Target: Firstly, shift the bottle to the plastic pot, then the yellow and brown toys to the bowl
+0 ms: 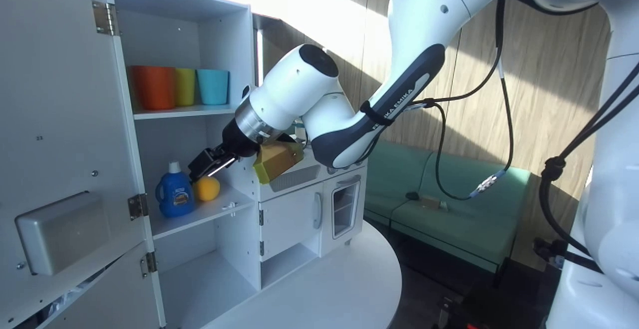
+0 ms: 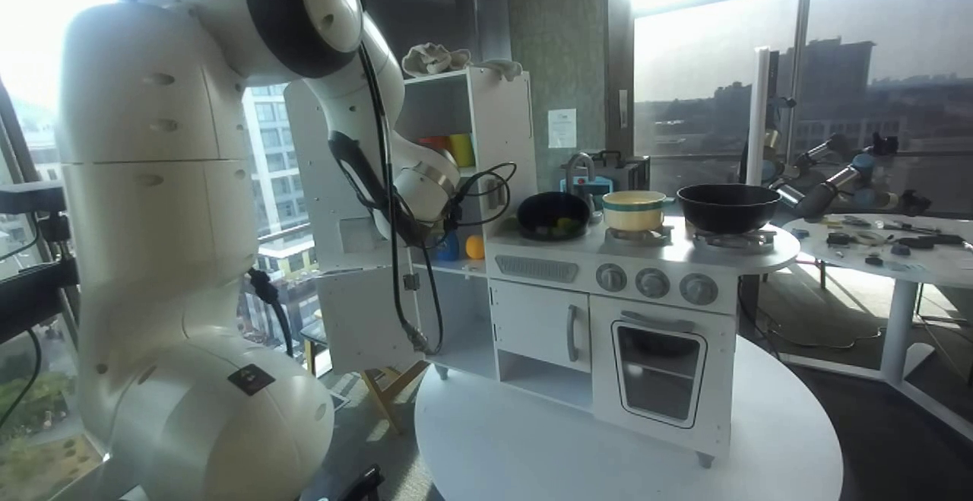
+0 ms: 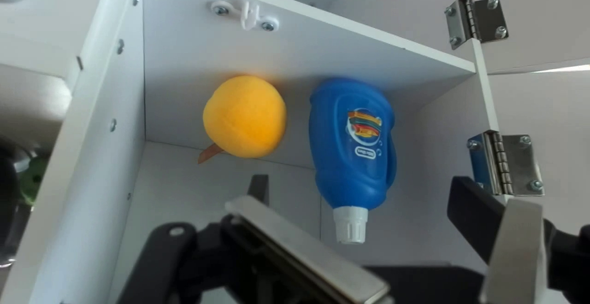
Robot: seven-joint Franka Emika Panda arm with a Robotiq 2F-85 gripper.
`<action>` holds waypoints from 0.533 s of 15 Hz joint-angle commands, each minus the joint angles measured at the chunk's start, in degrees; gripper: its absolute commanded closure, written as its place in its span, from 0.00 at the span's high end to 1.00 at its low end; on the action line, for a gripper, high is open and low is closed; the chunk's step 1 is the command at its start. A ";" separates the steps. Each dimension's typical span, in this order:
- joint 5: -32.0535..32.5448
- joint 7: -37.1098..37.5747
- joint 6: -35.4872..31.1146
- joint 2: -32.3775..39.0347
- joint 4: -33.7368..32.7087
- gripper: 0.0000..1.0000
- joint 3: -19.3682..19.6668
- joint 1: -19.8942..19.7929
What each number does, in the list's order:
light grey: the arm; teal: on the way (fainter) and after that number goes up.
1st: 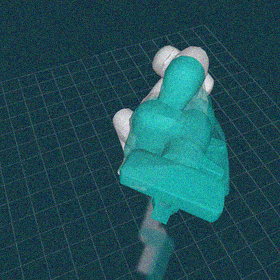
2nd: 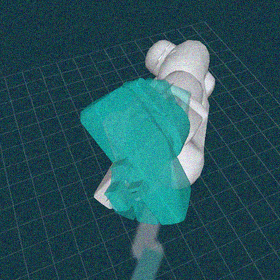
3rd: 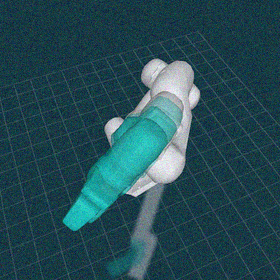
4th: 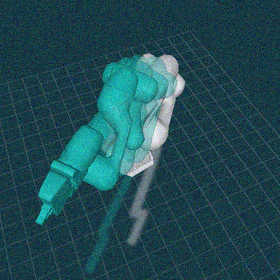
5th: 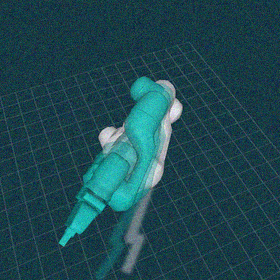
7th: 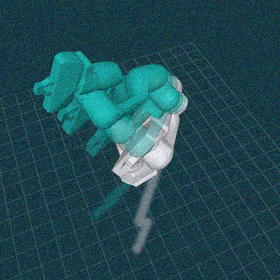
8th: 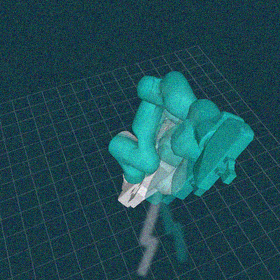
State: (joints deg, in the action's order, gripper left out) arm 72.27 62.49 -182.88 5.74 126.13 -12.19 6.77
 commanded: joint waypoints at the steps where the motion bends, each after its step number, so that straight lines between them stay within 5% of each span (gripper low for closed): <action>1: 5.07 5.55 0.44 6.84 -8.19 1.00 1.16 1.56; 8: 7.46 5.16 2.79 17.68 -16.56 1.00 1.24 4.15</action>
State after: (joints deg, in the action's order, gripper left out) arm 77.29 66.17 -181.16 19.00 115.05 -11.77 8.87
